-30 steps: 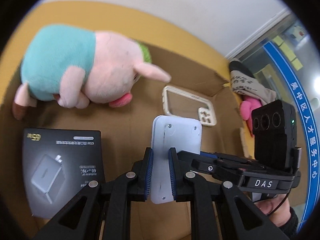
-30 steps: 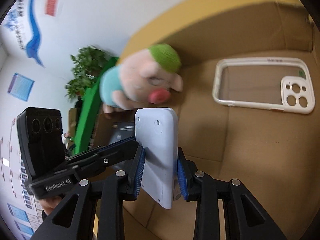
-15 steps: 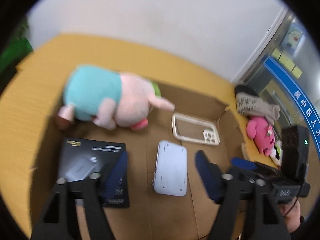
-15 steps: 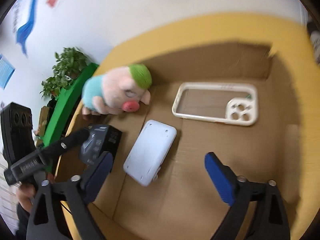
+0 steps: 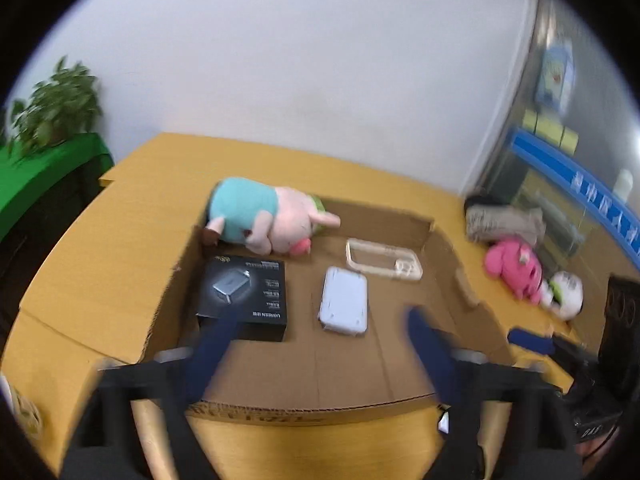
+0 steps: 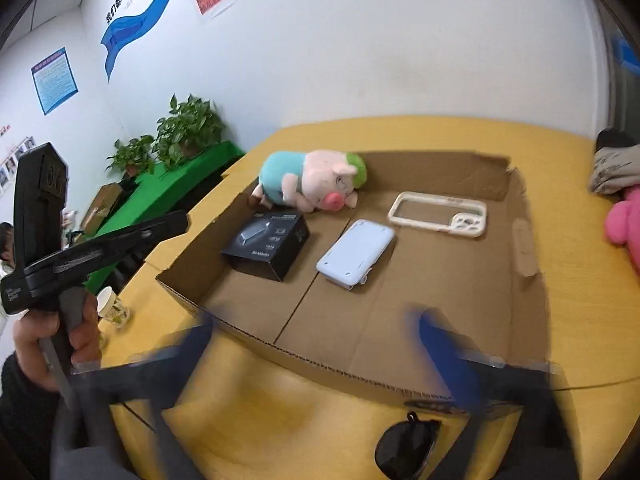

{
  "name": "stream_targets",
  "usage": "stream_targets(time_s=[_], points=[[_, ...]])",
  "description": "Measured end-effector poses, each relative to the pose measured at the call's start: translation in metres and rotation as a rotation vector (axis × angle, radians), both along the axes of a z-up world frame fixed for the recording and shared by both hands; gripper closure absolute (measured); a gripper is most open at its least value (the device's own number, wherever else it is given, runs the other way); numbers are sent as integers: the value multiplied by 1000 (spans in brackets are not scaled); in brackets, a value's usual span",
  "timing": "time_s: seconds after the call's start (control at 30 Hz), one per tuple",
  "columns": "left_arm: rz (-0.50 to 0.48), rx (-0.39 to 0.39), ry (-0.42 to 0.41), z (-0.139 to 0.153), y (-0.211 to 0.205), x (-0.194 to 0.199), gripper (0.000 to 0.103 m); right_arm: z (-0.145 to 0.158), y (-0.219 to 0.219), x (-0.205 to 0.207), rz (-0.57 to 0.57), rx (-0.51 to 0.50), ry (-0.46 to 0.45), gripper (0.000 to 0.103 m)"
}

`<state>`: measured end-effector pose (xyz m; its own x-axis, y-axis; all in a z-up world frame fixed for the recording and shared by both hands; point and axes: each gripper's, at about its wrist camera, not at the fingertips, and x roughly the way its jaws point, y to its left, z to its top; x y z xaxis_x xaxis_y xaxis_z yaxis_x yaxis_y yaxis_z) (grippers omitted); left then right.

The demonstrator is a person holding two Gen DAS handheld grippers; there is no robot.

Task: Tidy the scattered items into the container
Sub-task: 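Withdraw the right gripper from the box toward the black sunglasses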

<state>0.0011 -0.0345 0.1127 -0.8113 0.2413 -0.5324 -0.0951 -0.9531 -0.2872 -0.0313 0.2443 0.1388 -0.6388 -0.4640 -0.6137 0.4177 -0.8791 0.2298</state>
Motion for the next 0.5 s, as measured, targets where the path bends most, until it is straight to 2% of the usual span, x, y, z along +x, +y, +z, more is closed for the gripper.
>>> stream_targets(time_s=[0.1, 0.2, 0.5], points=[[-12, -28, 7, 3, 3, 17, 14, 4, 5, 16, -21, 16, 10, 2], [-30, -63, -9, -2, 10, 30, 14, 3, 19, 32, -46, -17, -13, 2], [-103, -42, -57, -31, 32, 57, 14, -13, 42, 80, -51, 25, -52, 2]])
